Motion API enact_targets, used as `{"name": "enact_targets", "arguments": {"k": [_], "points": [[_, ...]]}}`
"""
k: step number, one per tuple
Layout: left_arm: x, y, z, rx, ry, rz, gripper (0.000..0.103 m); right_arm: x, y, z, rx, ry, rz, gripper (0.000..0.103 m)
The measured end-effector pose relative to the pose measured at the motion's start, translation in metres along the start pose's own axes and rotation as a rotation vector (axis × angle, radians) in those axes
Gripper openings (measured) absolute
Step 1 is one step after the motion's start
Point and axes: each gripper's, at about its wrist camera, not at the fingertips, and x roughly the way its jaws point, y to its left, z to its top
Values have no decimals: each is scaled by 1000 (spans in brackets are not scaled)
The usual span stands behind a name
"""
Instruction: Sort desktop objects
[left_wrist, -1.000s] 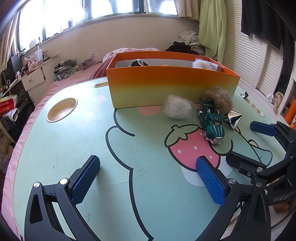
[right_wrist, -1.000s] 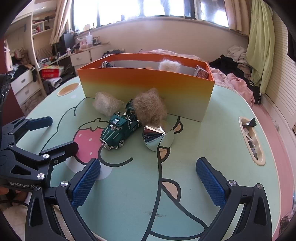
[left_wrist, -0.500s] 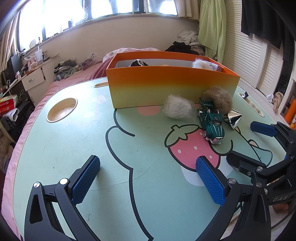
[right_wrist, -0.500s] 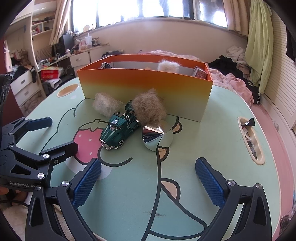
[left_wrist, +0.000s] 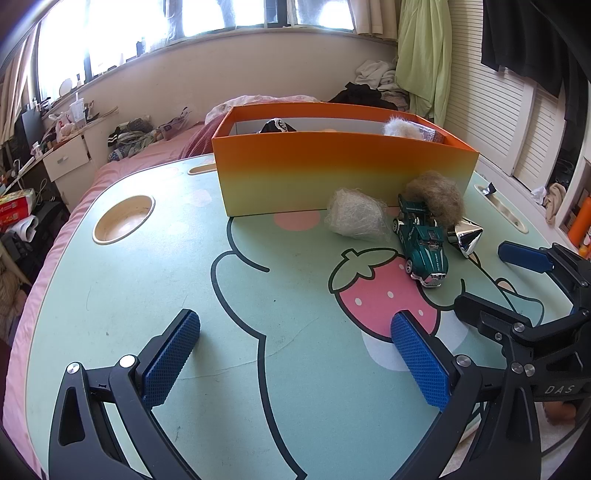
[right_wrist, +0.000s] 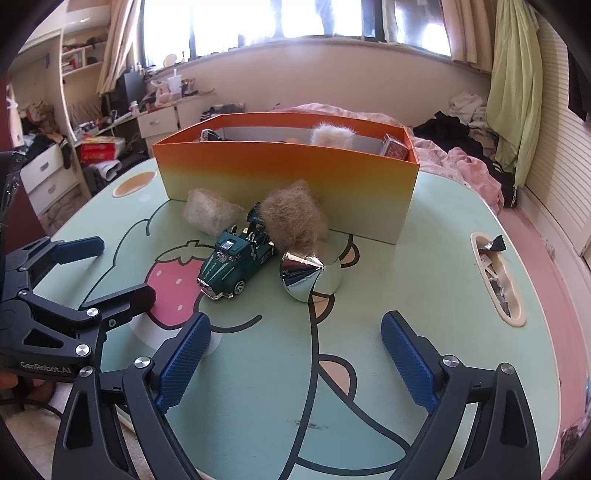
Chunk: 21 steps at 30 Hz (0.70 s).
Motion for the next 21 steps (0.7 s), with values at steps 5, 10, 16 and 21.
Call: {"name": "enact_targets", "arguments": {"k": [5, 10, 16, 21], "points": [[0, 0, 0, 0, 0, 0, 103, -1, 4, -2, -4, -14, 1, 82], [0, 0, 0, -1, -1, 0, 103, -5, 1, -4, 19, -37, 31, 75], [0, 0, 0, 0, -1, 0, 103, -20, -22, 1, 105, -125, 55, 75], [0, 0, 0, 0, -2, 1, 103, -16, -29, 10, 149, -106, 26, 75]]}}
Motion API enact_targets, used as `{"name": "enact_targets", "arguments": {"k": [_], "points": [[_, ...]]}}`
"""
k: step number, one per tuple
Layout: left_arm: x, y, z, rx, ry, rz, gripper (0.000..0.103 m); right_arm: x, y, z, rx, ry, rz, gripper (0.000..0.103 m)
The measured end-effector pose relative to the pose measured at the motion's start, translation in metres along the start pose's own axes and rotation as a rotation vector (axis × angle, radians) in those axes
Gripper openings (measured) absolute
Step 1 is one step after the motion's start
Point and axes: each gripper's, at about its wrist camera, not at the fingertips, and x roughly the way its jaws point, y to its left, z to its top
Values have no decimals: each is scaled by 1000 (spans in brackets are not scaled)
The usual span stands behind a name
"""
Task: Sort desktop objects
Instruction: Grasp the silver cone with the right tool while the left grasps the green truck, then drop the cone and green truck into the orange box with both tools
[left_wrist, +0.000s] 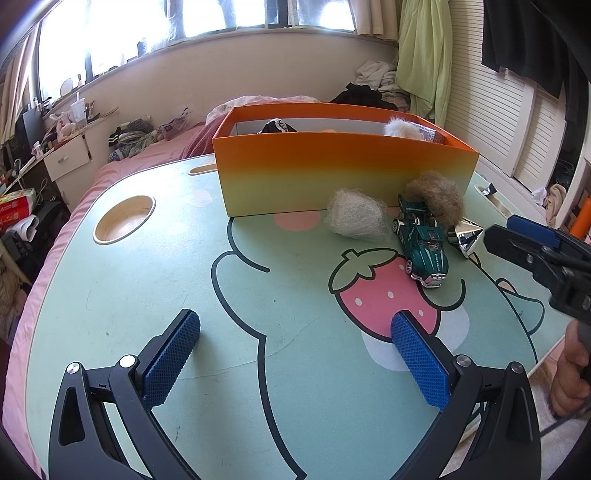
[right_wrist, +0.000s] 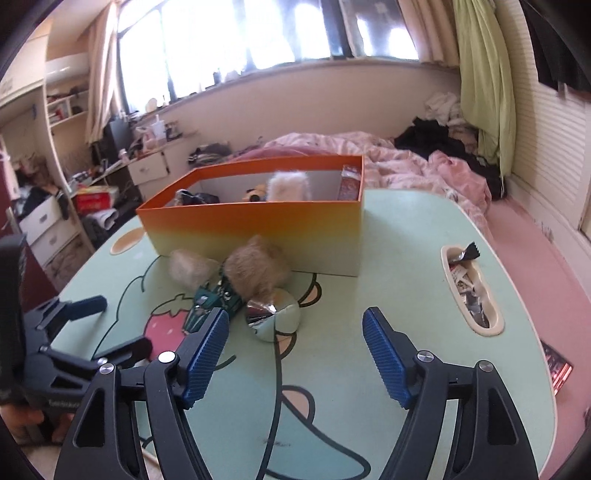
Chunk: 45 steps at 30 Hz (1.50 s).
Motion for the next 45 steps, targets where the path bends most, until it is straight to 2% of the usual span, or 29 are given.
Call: {"name": "enact_targets", "arguments": {"k": [6, 9, 10, 16, 21, 23, 29, 31, 33, 35, 36, 37, 39, 42, 45], "points": [[-1, 0, 1, 0, -1, 2, 103, 24, 10, 5, 1, 90, 10, 75], [-1, 1, 1, 1, -1, 1, 103, 32, 13, 7, -16, 121, -28, 55], [-1, 1, 1, 1, -1, 1, 103, 32, 14, 6, -26, 123, -36, 38], [-2, 4, 3, 2, 5, 10, 103, 23, 11, -2, -26, 94, 10, 36], [-4, 0, 3, 57, -10, 26, 103, 3, -2, -2, 10, 17, 20, 36], [-2, 2, 1, 59, 6, -78, 103, -3, -3, -1, 6, -3, 7, 36], [-14, -13, -4, 154, 33, -174, 103, -6, -4, 2, 5, -18, 8, 36], [-16, -11, -1, 138, 53, -230, 103, -9, -7, 3, 10, -23, 7, 36], [-19, -5, 6, 79, 53, -288, 102, -11, -11, 4, 19, -32, 1, 36], [-23, -5, 15, 72, 15, -299, 95, -14, -19, 8, 34, -42, -2, 36], [-24, -7, 19, 91, -6, -283, 77, -16, -21, 8, 42, -45, -3, 36], [-23, -13, 25, 129, -15, -248, 53, -17, -24, 9, 48, -49, -3, 36], [-14, -20, 34, 156, 17, -235, 39, -19, -28, 11, 57, -56, -6, 36], [-3, -27, 48, 117, 47, -312, 39, -21, -30, 12, 61, -60, -7, 36], [-2, -36, 62, 122, 26, -288, 40, -20, -31, 12, 63, -59, -3, 36]]}}
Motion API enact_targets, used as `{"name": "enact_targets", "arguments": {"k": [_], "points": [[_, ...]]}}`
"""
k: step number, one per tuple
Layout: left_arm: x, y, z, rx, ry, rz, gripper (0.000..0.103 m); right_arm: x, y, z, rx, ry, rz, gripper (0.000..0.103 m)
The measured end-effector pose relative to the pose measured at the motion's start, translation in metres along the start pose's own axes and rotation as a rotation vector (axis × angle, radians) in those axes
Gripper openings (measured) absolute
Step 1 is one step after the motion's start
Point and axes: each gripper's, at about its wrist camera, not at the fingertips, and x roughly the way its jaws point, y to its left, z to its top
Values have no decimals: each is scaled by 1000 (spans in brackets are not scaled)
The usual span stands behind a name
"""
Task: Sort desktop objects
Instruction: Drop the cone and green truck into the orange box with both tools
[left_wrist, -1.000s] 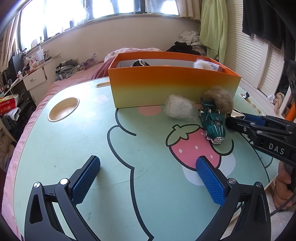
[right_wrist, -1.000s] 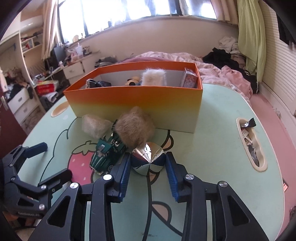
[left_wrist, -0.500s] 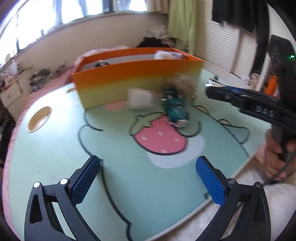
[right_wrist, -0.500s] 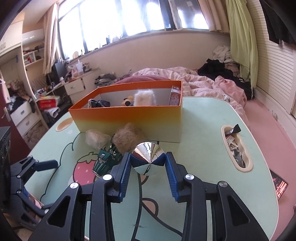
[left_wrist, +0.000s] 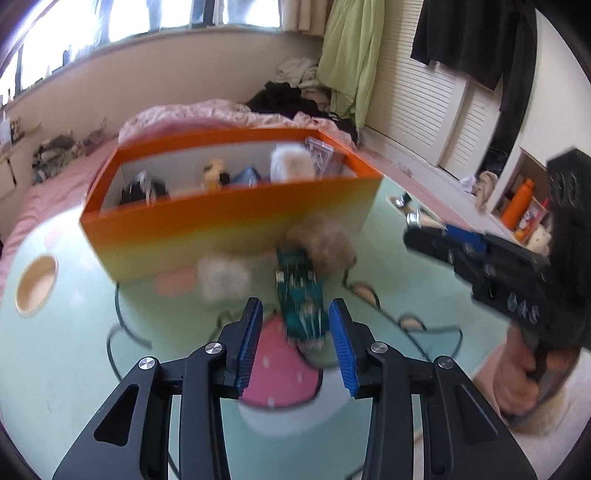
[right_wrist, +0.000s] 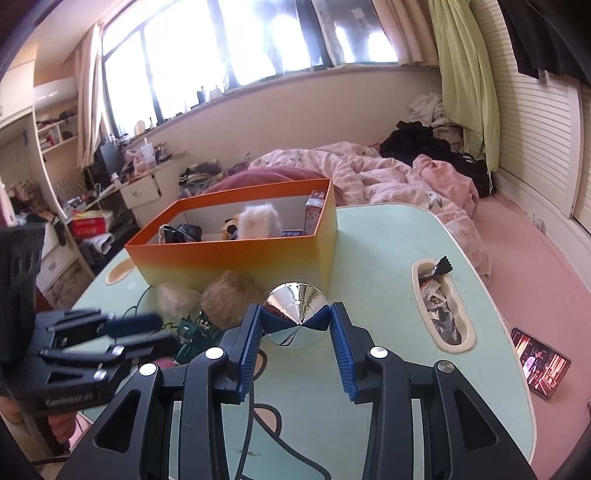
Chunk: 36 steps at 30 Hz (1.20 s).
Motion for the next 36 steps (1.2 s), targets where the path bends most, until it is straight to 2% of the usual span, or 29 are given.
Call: {"name": "enact_targets", "arguments": {"k": [1, 4, 9, 11, 13, 16, 19, 22, 28, 32, 36], "points": [[3, -2, 5, 5, 10, 25, 40, 0, 0, 0, 1, 1, 1, 36], [14, -12, 14, 35, 11, 37, 40, 0, -1, 0, -2, -2, 1, 36], [51, -23, 16, 99, 92, 107, 41, -1, -1, 1, 0, -7, 4, 37], [53, -26, 16, 124, 62, 138, 41, -2, -1, 1, -2, -11, 3, 37], [50, -28, 12, 148, 60, 133, 32, -2, -1, 2, -1, -12, 3, 37], [38, -29, -3, 198, 47, 111, 31, -3, -1, 2, 0, -13, 2, 36], [14, -19, -19, 180, 38, 26, 31, -3, -1, 2, 0, -13, 3, 36], [-16, -5, -25, 146, -9, -26, 31, -3, 0, 3, -5, -15, 2, 36], [-72, 23, 6, 64, -181, -49, 30, -2, 3, 21, 2, -34, 20, 36], [-72, 28, 42, 54, -233, -8, 30, 15, 12, 55, 3, -16, 81, 36], [-53, 42, 80, -31, -279, -4, 30, 43, 20, 90, 15, 11, 100, 36]]}}
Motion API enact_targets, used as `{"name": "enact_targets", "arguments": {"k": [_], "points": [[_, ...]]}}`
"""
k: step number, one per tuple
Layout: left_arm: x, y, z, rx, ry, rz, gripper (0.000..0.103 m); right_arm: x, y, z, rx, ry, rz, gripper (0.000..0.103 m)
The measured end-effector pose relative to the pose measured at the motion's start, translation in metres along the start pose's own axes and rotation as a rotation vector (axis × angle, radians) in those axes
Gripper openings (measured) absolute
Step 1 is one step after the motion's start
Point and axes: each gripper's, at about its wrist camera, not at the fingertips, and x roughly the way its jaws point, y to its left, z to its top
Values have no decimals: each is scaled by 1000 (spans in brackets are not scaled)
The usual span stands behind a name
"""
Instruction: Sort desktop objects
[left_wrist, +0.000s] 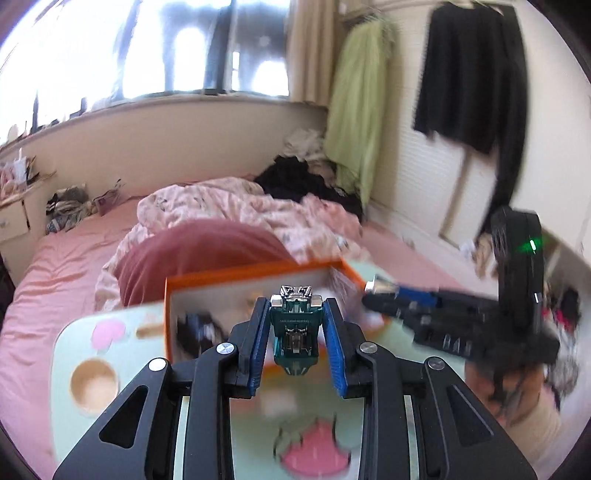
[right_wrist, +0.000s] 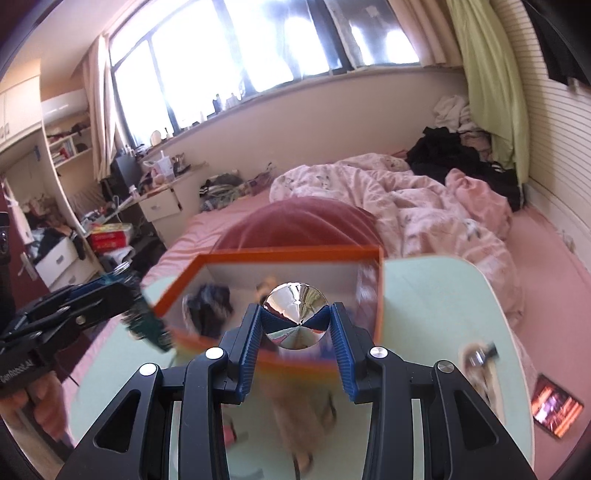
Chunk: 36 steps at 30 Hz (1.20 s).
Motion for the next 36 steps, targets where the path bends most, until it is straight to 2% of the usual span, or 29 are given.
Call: {"name": "enact_targets", "arguments": {"k": [2, 3, 4, 5, 6, 8, 10, 11, 13, 17, 22, 25, 27, 28, 29, 30, 32, 36], "points": [[18, 8, 7, -33, -14, 12, 31, 23, 3, 13, -6, 43, -2, 37], [28, 12, 7, -50, -19, 32, 34, 34, 3, 16, -7, 73, 2, 40], [38, 16, 5, -71, -12, 73, 42, 43, 3, 18, -4, 104, 5, 55], [43, 19, 2, -83, -3, 102, 46, 53, 2, 19, 7, 147, 22, 60], [42, 20, -3, -88, -2, 112, 52, 56, 2, 18, 15, 162, 31, 60], [29, 22, -16, -86, -37, 93, 59, 50, 2, 13, 26, 144, 29, 60], [9, 22, -28, -84, -76, 90, 77, 36, 4, 8, 9, 103, 13, 62], [0, 22, -34, -86, -89, 91, 80, 28, 6, 3, -3, 87, 3, 64], [-19, 22, -43, -94, -101, 85, 82, 13, 11, -9, -20, 74, -11, 68], [-38, 15, -62, -66, -14, 93, 82, -14, 20, -49, -54, 74, -42, 74], [-20, 13, -101, -103, 173, 106, 82, -19, 17, -91, -41, 149, -108, 75], [-10, 10, -115, -113, 216, 107, 82, -10, 11, -100, -34, 207, -121, 75], [-3, 9, -121, -118, 254, 141, 82, -4, 9, -105, -40, 227, -137, 80], [2, 11, -124, -131, 283, 158, 82, -3, 10, -107, -50, 225, -153, 93], [5, 11, -126, -137, 293, 169, 82, -2, 12, -110, -66, 221, -167, 101], [4, 9, -129, -129, 281, 186, 85, -1, 17, -113, -87, 215, -176, 103], [5, 6, -130, -113, 290, 203, 87, 1, 28, -119, -159, 202, -211, 102], [6, 6, -134, -110, 288, 214, 97, 2, 26, -119, -145, 205, -208, 103]]}}
